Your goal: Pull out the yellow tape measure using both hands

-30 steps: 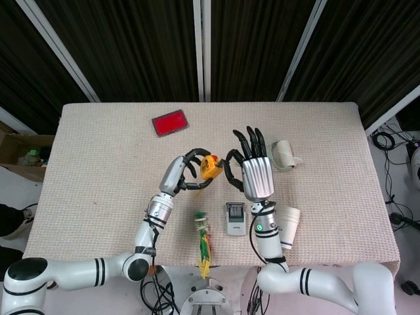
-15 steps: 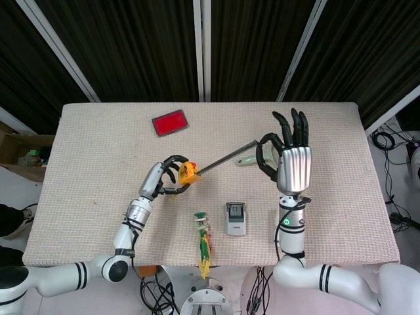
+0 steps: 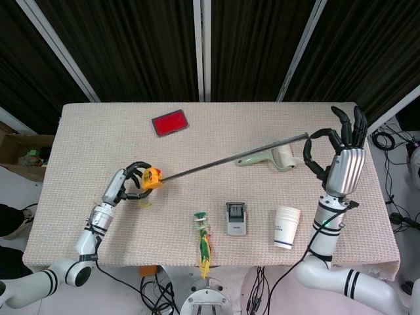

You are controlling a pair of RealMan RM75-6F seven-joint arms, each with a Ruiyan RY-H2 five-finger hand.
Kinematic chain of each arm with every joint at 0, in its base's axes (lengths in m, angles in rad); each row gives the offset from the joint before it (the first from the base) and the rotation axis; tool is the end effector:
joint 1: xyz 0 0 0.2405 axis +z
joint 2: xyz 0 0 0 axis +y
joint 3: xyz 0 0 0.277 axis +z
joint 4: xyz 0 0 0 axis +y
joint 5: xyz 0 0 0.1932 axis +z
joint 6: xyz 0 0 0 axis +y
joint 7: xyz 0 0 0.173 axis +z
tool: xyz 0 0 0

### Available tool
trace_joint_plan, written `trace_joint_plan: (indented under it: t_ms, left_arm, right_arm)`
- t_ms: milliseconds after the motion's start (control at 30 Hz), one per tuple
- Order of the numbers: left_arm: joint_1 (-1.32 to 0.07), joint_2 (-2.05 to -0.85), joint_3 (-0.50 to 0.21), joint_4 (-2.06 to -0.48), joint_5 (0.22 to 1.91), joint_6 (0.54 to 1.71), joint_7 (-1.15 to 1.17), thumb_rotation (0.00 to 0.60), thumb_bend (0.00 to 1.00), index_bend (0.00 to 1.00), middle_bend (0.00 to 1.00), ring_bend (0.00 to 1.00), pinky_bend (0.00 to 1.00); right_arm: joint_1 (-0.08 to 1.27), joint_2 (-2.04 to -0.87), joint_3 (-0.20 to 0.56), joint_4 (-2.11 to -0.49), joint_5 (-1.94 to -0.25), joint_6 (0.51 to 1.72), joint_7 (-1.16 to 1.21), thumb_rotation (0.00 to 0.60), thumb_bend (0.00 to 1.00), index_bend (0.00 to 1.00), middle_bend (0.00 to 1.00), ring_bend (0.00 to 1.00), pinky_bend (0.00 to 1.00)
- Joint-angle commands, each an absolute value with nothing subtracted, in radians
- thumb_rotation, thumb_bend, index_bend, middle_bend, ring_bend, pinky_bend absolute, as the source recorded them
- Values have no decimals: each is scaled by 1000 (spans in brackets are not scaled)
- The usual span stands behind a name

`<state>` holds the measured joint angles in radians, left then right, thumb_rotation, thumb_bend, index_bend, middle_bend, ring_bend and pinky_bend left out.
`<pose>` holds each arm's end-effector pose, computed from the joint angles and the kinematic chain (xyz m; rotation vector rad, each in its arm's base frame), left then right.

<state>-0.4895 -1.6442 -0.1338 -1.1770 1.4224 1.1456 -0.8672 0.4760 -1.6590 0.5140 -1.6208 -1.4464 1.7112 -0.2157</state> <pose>-0.2510 0.3443 -0.0007 -1.2244 -1.7589 -1.5705 -0.1454 -0.3355 0.1509 0.8474 -0.6738 1.6867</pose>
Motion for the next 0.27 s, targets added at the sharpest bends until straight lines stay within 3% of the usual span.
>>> trace_joint_plan:
  t_ms: [33, 267]
  left_arm:
    - [-477, -1629, -121, -1162, 1444, 1162, -891, 600, 359, 639, 598, 502, 602]
    - [-478, -1632, -123, -1164, 1451, 1170, -886, 600, 359, 640, 599, 503, 601]
  right_arm:
    - [469, -1649, 519, -1625, -1443, 1723, -197, 600, 585, 725, 219, 0, 0]
    - [465, -1635, 522, -1640, -1442, 1738, -185, 600, 585, 727, 219, 0, 0]
